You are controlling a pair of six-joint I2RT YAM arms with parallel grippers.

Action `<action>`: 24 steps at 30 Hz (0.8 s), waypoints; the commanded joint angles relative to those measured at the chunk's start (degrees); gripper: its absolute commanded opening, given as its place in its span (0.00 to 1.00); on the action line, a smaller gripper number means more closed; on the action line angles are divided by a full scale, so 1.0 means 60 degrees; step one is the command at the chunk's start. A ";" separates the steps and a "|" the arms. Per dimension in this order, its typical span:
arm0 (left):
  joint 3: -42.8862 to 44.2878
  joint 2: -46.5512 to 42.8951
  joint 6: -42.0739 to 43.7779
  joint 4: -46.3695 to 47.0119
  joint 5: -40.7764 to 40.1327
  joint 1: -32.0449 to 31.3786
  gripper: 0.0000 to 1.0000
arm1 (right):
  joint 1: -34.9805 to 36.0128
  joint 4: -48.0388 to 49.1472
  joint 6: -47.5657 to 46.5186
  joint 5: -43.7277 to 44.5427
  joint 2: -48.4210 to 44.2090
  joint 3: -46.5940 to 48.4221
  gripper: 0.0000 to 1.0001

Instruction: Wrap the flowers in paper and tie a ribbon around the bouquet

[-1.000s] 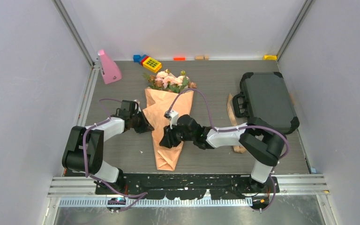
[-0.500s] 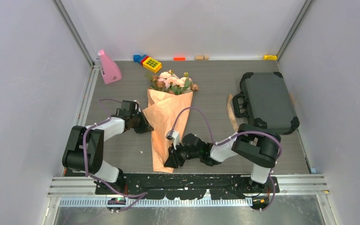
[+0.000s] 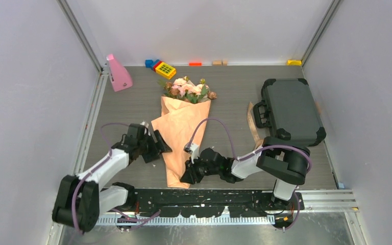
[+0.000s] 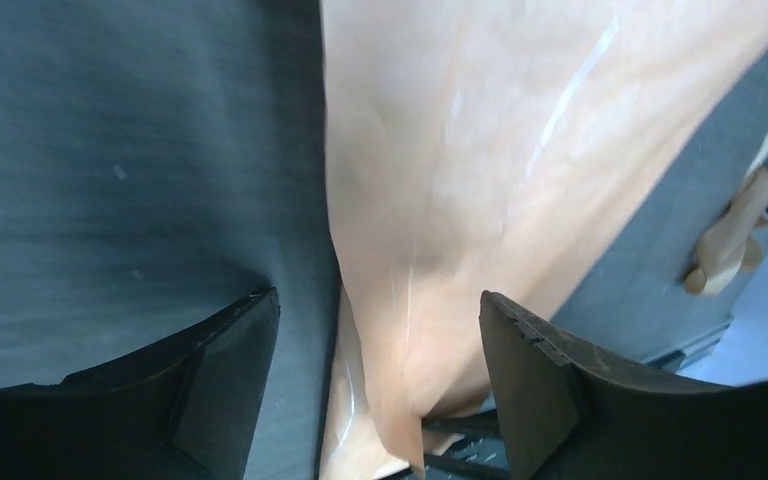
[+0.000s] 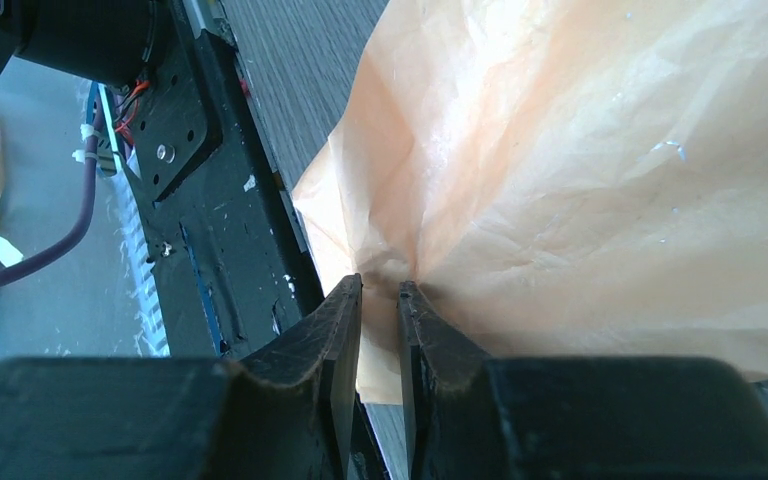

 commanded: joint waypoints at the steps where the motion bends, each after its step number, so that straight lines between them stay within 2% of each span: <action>1: -0.1538 -0.1334 -0.0914 -0.0521 0.0451 -0.0797 0.78 | 0.0055 -0.1105 0.0178 0.0440 -0.0089 -0.0207 0.26; 3: -0.2007 -0.1860 -0.1216 -0.0107 0.0756 -0.1314 0.78 | 0.0064 -0.1088 0.0217 0.0471 -0.0054 -0.0132 0.26; 5: -0.2261 -0.2173 -0.1418 0.0009 0.0781 -0.1844 0.72 | 0.0071 -0.0987 0.0300 0.0667 -0.0019 -0.0086 0.26; 11: -0.2332 -0.2409 -0.1318 -0.0729 0.0138 -0.2144 0.28 | 0.0055 -0.0471 0.0774 0.1325 -0.0293 -0.0210 0.26; 14: -0.2279 -0.2136 -0.1155 -0.0951 0.0014 -0.2173 0.08 | 0.0034 -0.0624 0.1182 0.1949 -0.0717 -0.0251 0.30; 17: -0.2262 -0.1719 -0.1072 -0.1036 -0.0033 -0.2189 0.00 | -0.0109 -0.0829 0.1551 0.2359 -0.1239 -0.0329 0.34; 20: -0.2233 -0.1246 -0.0976 -0.1007 -0.0074 -0.2190 0.00 | -0.0503 -0.1332 0.1784 0.2469 -0.1620 -0.0237 0.36; 24: -0.2137 -0.1015 -0.0881 -0.1001 -0.0155 -0.2204 0.00 | -0.1424 -0.1798 0.1940 0.2092 -0.1395 0.0093 0.26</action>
